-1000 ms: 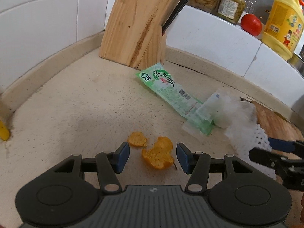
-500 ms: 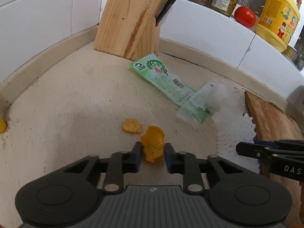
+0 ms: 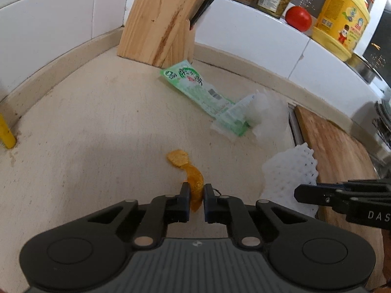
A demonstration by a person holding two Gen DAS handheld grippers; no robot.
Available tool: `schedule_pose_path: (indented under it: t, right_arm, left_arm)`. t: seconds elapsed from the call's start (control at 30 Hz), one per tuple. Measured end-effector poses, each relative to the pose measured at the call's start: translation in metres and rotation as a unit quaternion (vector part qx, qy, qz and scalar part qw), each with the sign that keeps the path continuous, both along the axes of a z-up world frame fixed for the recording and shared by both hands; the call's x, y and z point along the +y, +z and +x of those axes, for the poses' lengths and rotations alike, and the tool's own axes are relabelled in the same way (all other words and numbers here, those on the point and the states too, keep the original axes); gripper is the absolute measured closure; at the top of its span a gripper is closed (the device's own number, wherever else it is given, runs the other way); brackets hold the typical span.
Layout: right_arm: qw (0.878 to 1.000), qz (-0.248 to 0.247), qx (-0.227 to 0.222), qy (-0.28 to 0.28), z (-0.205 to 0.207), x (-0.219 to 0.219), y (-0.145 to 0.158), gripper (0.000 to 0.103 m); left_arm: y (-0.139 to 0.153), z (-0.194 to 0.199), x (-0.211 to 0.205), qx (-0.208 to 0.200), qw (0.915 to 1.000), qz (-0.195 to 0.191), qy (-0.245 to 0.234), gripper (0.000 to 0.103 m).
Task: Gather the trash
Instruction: 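Grasp the white foam net with the right tool while the left tool holds the peel, then lift the foam net with the right tool while the left tool carries the peel toward the bin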
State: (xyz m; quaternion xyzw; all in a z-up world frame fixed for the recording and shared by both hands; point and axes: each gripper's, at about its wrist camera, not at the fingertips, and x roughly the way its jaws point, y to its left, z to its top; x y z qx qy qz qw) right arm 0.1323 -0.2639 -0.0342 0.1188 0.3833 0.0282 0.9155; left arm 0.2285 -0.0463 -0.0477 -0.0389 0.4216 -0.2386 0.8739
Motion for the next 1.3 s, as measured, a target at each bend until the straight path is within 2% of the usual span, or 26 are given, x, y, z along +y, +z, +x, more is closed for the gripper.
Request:
schedule_pose_path:
  t: [0.1,0.13,0.2,0.23,0.27,0.4,0.43,0.57,0.6,0.63,0.8,1.03,1.3]
  right_arm:
    - [1.000,-0.004,0.006,0.005,-0.001,0.001,-0.003,0.088]
    - [1.000,-0.008,0.009,0.007,0.000,0.002,-0.005,0.088]
    - [1.000,-0.012,0.007,0.001,0.001,0.000,-0.006,0.078]
    - [1.000,-0.015,0.007,0.002,0.001,0.000,-0.006,0.076]
    - [1.000,-0.018,0.007,0.005,0.002,0.000,-0.006,0.073]
    - [1.000,-0.025,0.000,0.003,0.002,0.001,-0.006,0.046]
    - [1.000,-0.026,-0.002,0.002,0.003,0.001,-0.007,0.045]
    - [1.000,-0.024,0.008,-0.005,0.010,0.003,-0.014,0.050]
    - [1.000,-0.024,0.013,-0.005,0.012,0.003,-0.016,0.053]
    - [1.000,-0.023,0.020,-0.006,0.014,0.004,-0.019,0.057]
    - [1.000,-0.003,0.019,-0.004,0.012,0.004,-0.014,0.084]
    - [0.999,0.047,0.013,-0.007,0.001,-0.004,-0.004,0.088]
    - [0.997,0.073,-0.025,-0.002,-0.012,-0.011,0.017,0.089]
  left_arm:
    - [-0.003,0.001,0.004,0.004,1.0000,-0.001,0.000,0.093]
    - [-0.003,0.002,0.004,0.006,1.0000,-0.002,0.002,0.087]
    - [-0.002,0.004,0.004,0.002,1.0000,0.000,0.010,0.076]
    - [-0.003,0.005,0.004,-0.001,0.9999,0.003,0.013,0.071]
    - [-0.003,0.004,0.002,-0.004,0.9999,0.006,0.013,0.070]
    - [-0.004,0.006,-0.005,-0.007,0.9999,0.014,0.001,0.066]
    - [-0.006,0.006,-0.007,-0.007,0.9999,0.015,0.000,0.066]
    - [-0.010,0.007,-0.011,-0.012,0.9997,0.022,0.007,0.068]
    - [-0.009,0.007,-0.011,-0.010,0.9997,0.019,0.008,0.075]
    - [-0.009,0.008,-0.011,-0.004,0.9999,0.013,0.004,0.087]
    - [-0.004,0.001,-0.014,0.001,0.9999,0.010,-0.009,0.094]
    - [0.009,-0.008,0.000,0.015,0.9987,-0.048,-0.001,0.094]
    - [0.034,-0.024,0.008,-0.015,0.9977,-0.064,0.016,0.095]
